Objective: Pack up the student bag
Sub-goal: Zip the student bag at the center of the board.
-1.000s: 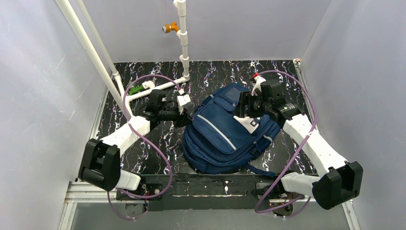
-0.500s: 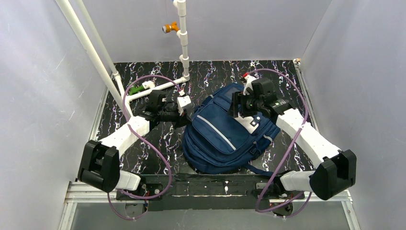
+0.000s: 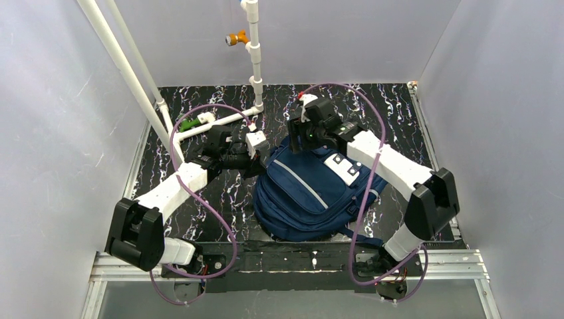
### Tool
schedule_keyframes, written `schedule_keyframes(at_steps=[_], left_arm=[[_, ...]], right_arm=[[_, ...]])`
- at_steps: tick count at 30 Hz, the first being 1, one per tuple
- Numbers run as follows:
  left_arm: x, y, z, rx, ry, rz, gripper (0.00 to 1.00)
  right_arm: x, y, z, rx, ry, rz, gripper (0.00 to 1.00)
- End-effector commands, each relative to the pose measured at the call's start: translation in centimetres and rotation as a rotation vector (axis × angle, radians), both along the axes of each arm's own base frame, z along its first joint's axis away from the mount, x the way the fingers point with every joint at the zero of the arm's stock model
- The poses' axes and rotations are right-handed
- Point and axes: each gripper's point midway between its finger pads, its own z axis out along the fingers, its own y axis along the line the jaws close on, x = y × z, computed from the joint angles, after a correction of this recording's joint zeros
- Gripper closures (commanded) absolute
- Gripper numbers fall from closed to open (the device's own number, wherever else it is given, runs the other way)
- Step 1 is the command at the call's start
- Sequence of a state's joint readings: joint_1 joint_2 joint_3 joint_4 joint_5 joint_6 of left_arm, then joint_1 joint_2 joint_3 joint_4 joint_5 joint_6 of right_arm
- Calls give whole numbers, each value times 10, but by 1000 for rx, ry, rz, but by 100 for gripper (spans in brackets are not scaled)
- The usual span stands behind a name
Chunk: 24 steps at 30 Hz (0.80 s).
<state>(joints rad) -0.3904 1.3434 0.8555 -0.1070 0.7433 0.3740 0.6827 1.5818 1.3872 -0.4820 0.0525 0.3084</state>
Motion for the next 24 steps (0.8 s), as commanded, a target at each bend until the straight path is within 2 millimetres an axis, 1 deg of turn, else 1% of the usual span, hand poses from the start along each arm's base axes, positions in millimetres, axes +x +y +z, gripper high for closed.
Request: schedule_keyframes(at_steps=[1, 4, 6, 9, 11, 14, 15, 17, 22, 24], left_arm=[[-9, -3, 20, -29, -4, -11, 100], [-9, -4, 22, -40, -2, -8, 100], [-9, -5, 23, -43, 2, -7, 100], [-9, -5, 23, -44, 8, -4, 100], [-10, -5, 23, -45, 11, -2, 100], [-10, -5, 24, -45, 15, 6, 100], [-9, -5, 24, -44, 14, 11, 100], [-9, -4, 23, -42, 19, 20, 100], [-11, -4, 24, -46, 33, 31, 100], [-12, -3, 25, -49, 44, 45, 100]], right_arm=[[12, 21, 17, -13, -81, 64, 29], [17, 24, 9, -29, -77, 59, 32], [23, 21, 0, -54, -70, 30, 37], [24, 21, -9, -56, -67, 26, 43], [24, 18, -16, -70, -62, 20, 48], [25, 11, -24, -80, -47, 3, 60], [27, 9, -26, -79, -44, -2, 65], [29, 4, -30, -81, -41, -16, 81], [39, -5, -37, -96, -50, -40, 99], [41, -10, -40, -110, -49, -54, 99]])
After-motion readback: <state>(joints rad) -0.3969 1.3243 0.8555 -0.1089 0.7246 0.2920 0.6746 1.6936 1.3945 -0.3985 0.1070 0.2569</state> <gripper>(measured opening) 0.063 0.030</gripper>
